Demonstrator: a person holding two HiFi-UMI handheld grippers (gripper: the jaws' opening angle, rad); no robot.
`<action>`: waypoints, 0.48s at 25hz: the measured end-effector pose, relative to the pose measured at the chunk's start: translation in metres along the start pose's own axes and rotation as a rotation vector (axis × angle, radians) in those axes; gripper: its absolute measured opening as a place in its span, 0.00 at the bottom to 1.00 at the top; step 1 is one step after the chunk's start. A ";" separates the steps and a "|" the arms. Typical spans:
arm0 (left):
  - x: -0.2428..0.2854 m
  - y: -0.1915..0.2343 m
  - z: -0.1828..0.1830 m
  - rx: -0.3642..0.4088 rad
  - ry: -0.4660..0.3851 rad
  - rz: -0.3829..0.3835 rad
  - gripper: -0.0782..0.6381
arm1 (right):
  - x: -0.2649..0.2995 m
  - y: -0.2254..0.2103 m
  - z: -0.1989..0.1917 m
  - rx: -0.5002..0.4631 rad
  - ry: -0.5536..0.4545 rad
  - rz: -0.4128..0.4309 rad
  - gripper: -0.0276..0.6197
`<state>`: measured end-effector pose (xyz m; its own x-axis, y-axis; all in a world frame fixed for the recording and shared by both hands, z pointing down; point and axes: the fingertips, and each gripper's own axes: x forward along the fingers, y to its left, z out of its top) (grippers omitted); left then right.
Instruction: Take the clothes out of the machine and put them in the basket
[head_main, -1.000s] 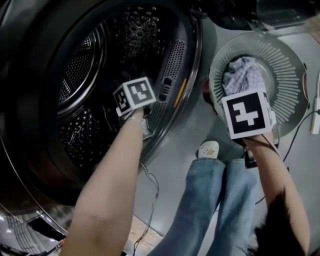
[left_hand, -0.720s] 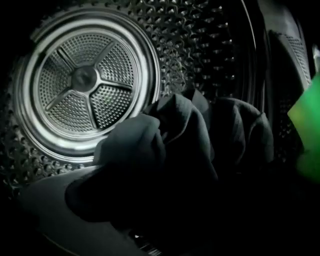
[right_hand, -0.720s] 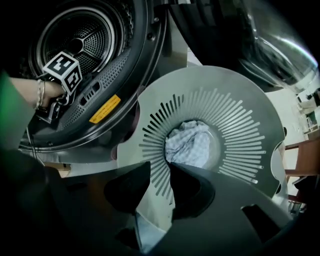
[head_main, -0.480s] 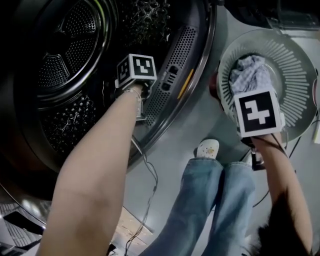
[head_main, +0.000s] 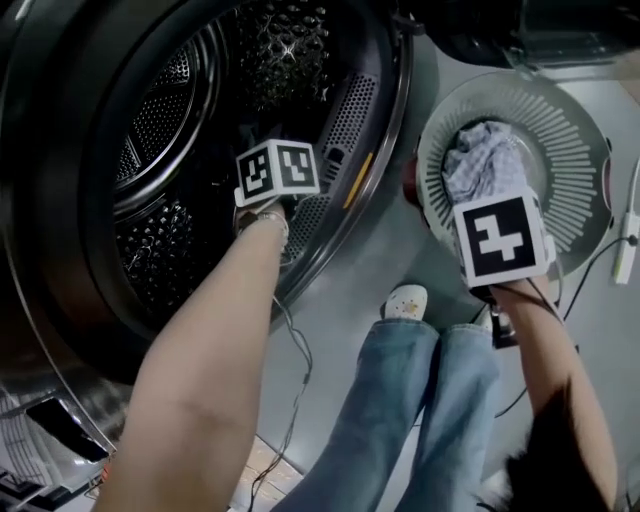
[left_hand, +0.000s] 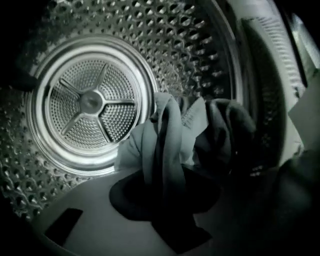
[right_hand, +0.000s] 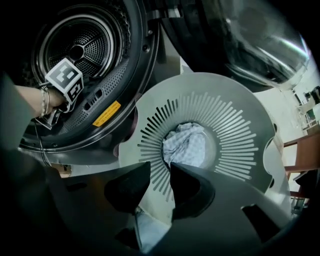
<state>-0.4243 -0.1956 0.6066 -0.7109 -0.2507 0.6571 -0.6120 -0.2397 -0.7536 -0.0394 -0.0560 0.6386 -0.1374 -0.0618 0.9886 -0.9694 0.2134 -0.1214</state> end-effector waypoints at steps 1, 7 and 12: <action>-0.005 0.001 0.001 0.004 -0.009 0.008 0.29 | -0.005 -0.001 -0.001 0.005 -0.002 0.000 0.21; -0.029 -0.001 0.000 0.003 -0.054 0.011 0.29 | -0.026 0.001 -0.011 0.063 -0.049 0.037 0.21; -0.055 0.007 -0.006 0.009 -0.076 0.013 0.29 | -0.050 0.000 -0.038 0.063 -0.004 0.023 0.21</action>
<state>-0.3917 -0.1784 0.5651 -0.6903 -0.3244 0.6468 -0.5995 -0.2441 -0.7623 -0.0252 -0.0162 0.5926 -0.1605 -0.0616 0.9851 -0.9769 0.1529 -0.1496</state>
